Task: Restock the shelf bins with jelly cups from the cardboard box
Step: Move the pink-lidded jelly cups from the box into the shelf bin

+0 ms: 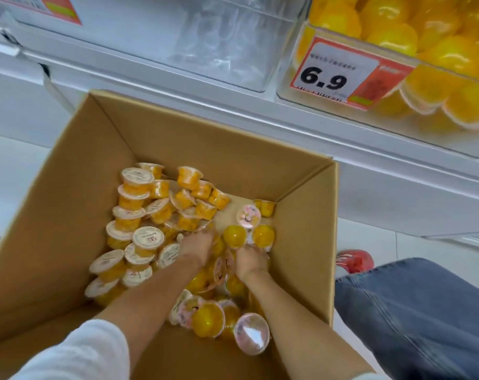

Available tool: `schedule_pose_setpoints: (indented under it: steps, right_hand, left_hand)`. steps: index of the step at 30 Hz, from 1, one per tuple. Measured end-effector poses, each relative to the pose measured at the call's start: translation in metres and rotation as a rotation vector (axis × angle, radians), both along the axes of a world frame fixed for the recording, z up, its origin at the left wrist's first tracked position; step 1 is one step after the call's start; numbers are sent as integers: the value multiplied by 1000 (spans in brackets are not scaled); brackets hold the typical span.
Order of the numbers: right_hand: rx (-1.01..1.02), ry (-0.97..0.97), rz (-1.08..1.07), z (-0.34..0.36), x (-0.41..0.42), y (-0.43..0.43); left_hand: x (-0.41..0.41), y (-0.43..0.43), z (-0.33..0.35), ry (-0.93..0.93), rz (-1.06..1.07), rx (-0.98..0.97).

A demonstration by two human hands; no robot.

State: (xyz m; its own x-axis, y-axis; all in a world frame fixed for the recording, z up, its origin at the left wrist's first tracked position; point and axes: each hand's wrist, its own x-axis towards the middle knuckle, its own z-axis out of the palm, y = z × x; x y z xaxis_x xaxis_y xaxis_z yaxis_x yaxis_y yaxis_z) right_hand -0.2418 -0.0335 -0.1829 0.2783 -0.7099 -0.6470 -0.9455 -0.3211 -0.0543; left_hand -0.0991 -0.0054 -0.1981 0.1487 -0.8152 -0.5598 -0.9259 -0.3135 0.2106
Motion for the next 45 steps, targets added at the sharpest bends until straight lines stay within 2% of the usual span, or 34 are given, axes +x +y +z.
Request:
schedule_pose_setpoints:
  steps: [3, 6, 12, 17, 21, 24, 28, 30, 33, 36, 39, 41, 45]
  right_hand:
    - [41, -24, -26, 2, 1, -1]
    - [99, -99, -113, 5, -2, -2]
    - [7, -476, -464, 45, 14, -20]
    - [-142, -725, -635, 95, 10, -39]
    - [-233, -843, -627, 158, -3, -47]
    - [-318, -942, -635, 205, -16, -53]
    - [-389, -1133, -667, 271, -30, -61]
    - [-395, -1231, -689, 300, -37, -66]
    - [-433, -1316, -646, 342, -51, -70]
    - [-595, -1348, -624, 375, -71, -84]
    - [-771, -1345, -656, 394, -95, -112]
    - [-848, -1280, -666, 399, -112, -139]
    - [-1052, -951, -550, 393, -145, -199]
  left_hand:
    - [11, 1, -5, 84, 54, 69]
    - [21, -4, 4, 140, 136, 27]
    - [31, -21, 40, 367, 268, -143]
    - [34, -45, 111, 611, 483, -417]
    - [30, -55, 174, 905, 680, -480]
    - [21, -63, 223, 1057, 713, -511]
    - [-2, -74, 286, 1174, 611, -507]
    - [-18, -80, 316, 1182, 548, -546]
    - [-42, -90, 358, 1108, 447, -729]
    - [-59, -110, 386, 934, 305, -915]
    - [-78, -136, 406, 894, 251, -984]
    - [-90, -158, 417, 905, 252, -1024]
    - [-108, -212, 416, 855, 232, -1082]
